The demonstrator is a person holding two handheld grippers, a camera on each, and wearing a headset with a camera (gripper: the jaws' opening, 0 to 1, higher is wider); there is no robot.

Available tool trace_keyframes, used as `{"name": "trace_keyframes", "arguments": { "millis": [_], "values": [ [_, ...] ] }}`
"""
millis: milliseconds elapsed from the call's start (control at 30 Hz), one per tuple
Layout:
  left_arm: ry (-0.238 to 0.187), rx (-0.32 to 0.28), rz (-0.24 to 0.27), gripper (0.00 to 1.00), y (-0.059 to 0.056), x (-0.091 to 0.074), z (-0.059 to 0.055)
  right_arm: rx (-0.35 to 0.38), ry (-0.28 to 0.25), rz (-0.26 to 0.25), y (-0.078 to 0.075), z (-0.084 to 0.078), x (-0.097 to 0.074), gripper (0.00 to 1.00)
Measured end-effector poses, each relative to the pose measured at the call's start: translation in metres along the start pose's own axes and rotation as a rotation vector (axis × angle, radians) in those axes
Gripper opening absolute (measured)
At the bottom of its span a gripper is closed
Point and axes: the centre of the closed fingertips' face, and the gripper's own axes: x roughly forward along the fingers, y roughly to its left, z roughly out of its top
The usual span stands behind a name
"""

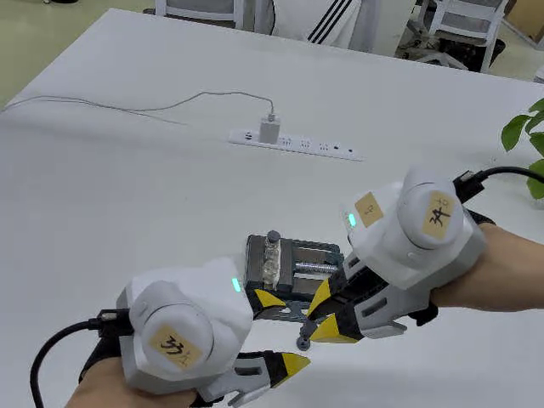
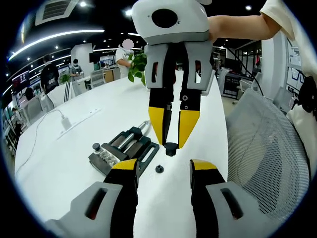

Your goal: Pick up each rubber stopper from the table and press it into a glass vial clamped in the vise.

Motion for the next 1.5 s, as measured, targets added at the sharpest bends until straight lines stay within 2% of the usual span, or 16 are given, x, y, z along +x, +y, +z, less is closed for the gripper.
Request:
{"name": "trace_keyframes", "arguments": {
  "millis": [167, 333, 567, 800, 867, 967, 1233, 1500],
  "values": [
    [-0.006, -0.036, 0.062, 0.56, 0.011, -0.006, -0.007, 0.002, 0.002, 0.005, -0.001, 0.000, 0.003, 0.06],
    [-0.003, -0.071, 0.137, 0.78, 0.027, -0.012, -0.018, -0.005, 0.012, 0.009, -0.002, 0.000, 0.005, 0.06],
    [-0.008, -0.100, 0.185, 0.98, 0.039, -0.021, -0.025, -0.013, 0.023, 0.016, -0.004, -0.001, 0.008, 0.06],
    [-0.007, -0.098, 0.217, 0.99, 0.043, -0.032, -0.033, -0.017, 0.036, 0.011, -0.008, -0.002, 0.010, 0.06],
    [-0.009, -0.113, 0.216, 0.99, 0.043, -0.033, -0.035, -0.019, 0.041, 0.011, -0.011, -0.002, 0.010, 0.06],
    [-0.001, -0.119, 0.217, 0.99, 0.042, -0.034, -0.037, -0.037, 0.065, 0.011, -0.016, -0.003, 0.009, 0.05],
    [0.002, -0.125, 0.214, 0.99, 0.041, -0.036, -0.040, -0.087, 0.107, -0.015, -0.047, 0.003, -0.006, 0.05],
    [0.012, -0.131, 0.207, 0.99, 0.046, -0.038, -0.043, -0.146, 0.164, -0.027, -0.077, 0.006, -0.014, 0.05]
  ]
}}
